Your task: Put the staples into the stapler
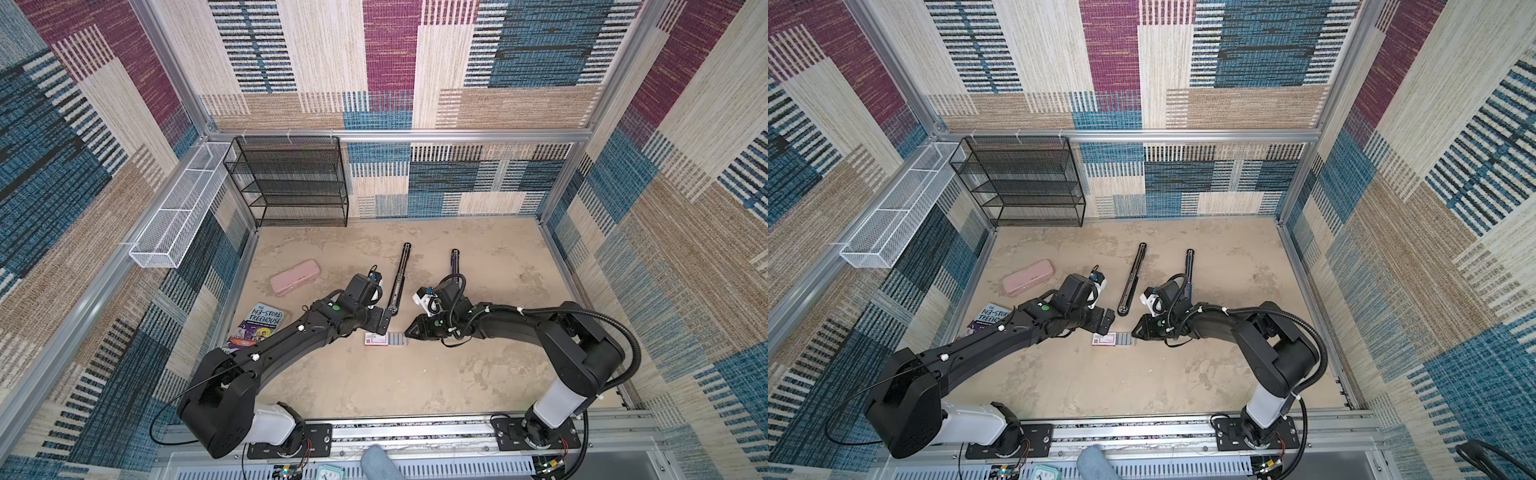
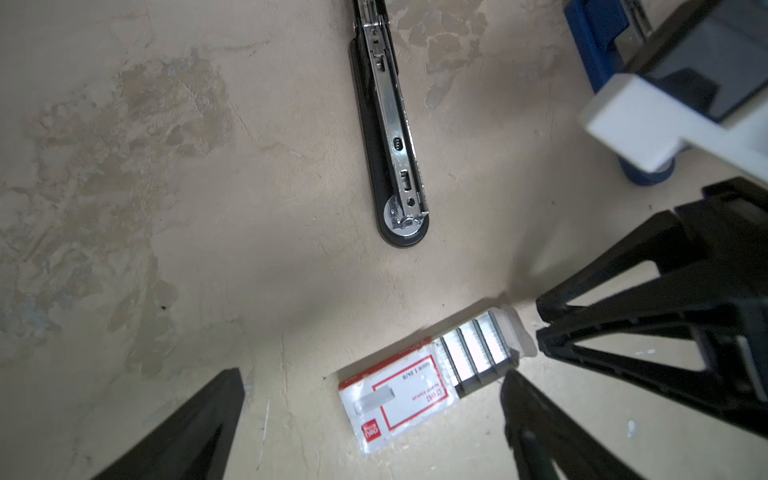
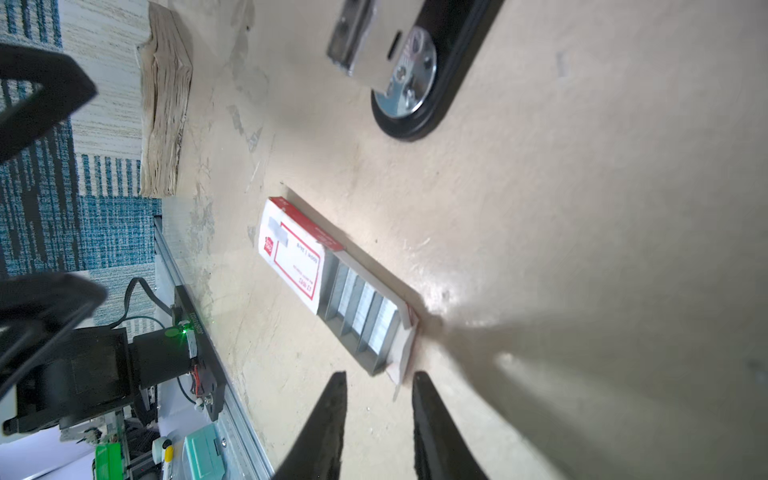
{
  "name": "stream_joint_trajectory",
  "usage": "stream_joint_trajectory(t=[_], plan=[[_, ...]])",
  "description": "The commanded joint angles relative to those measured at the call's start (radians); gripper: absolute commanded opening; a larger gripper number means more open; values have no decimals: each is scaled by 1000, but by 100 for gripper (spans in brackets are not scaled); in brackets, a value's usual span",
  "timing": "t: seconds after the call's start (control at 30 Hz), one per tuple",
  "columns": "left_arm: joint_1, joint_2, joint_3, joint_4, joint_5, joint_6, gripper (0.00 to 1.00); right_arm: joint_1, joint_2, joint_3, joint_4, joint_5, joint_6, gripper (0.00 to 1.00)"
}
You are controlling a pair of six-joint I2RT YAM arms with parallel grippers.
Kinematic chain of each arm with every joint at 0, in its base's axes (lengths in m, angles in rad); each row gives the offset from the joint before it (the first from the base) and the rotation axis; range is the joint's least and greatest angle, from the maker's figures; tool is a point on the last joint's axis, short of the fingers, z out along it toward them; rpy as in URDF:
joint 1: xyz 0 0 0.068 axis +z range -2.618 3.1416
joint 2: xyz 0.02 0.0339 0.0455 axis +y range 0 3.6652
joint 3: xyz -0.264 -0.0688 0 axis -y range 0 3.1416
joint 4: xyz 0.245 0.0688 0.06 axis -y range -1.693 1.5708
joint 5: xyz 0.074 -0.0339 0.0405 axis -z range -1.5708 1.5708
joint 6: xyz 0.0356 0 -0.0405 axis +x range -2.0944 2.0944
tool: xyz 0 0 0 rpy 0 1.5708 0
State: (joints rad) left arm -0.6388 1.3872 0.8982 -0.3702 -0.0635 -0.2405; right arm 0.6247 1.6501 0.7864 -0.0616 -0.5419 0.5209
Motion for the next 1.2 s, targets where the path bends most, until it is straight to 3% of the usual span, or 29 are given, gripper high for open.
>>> stream_joint_trajectory(t=[0.0, 0.17, 0.23, 0.3, 0.4, 0.63, 1.17], plan=[[2, -1, -1, 59, 83, -129, 93, -16, -71, -29, -26, 69, -19, 32], [2, 91, 102, -80, 196, -260, 70, -83, -173, -85, -44, 103, -33, 32], [-3, 149, 157, -141, 284, -301, 53, -109, -205, -104, -53, 123, -39, 32], [-15, 197, 194, -172, 358, -336, 43, -126, -229, -118, -58, 142, -41, 32], [-54, 254, 251, -234, 381, -353, 36, -141, -249, -142, -52, 168, -38, 31], [-87, 369, 350, -400, 395, -344, 31, -152, -253, -177, -31, 184, -28, 31], [-102, 514, 435, -436, 364, -322, 26, -162, -272, -206, -21, 186, -32, 30]])
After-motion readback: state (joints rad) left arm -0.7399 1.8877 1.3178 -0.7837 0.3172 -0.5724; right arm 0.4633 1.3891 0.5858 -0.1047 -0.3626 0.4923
